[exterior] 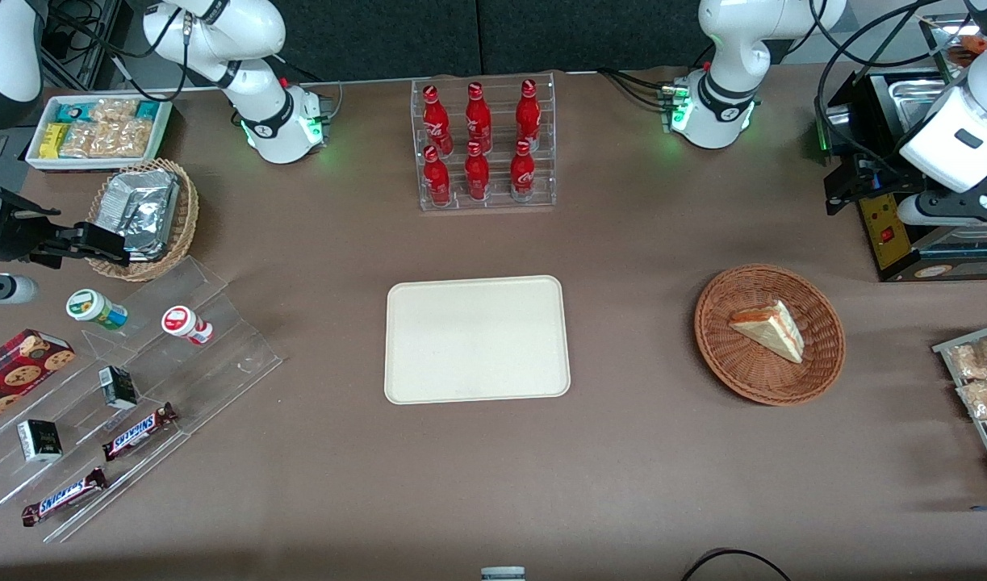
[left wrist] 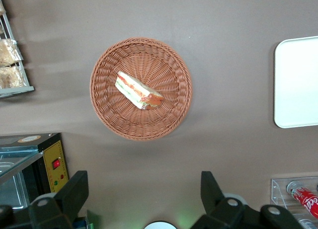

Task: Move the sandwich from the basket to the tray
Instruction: 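Move the left gripper toward the wicker basket holding the sandwich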

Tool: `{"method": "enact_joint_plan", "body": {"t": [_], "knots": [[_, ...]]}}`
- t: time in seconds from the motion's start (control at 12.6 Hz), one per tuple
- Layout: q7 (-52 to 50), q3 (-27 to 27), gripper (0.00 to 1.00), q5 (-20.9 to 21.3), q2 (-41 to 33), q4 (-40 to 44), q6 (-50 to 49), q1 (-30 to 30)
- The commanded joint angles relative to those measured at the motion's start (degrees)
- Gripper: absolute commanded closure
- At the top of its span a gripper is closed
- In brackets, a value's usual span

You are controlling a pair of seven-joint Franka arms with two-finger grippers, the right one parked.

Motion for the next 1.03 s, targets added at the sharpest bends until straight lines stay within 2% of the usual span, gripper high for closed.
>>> {"method": "enact_joint_plan", "body": {"t": [0.0, 0.24, 0.4, 0.55, 0.79, 0.95], "knots": [[-1.58, -0.04, 0.00, 0.20, 1.09, 1.63, -2.72, -0.36], [-3.24, 0.31, 0.00, 0.29, 3.36, 1.28, -2.82, 0.34], [-15.66, 0.83, 0.00, 0.99, 6.27, -0.73, -2.65, 1.48], [-23.27, 0.92, 0.00, 0.81, 6.20, -8.61, 6.01, 2.10], [-30.66, 2.67, 0.00, 0.82, 6.28, -13.82, 12.01, 2.37], [-39.16, 3.21, 0.00, 0.91, 4.53, -22.76, 22.87, 3.94]]}}
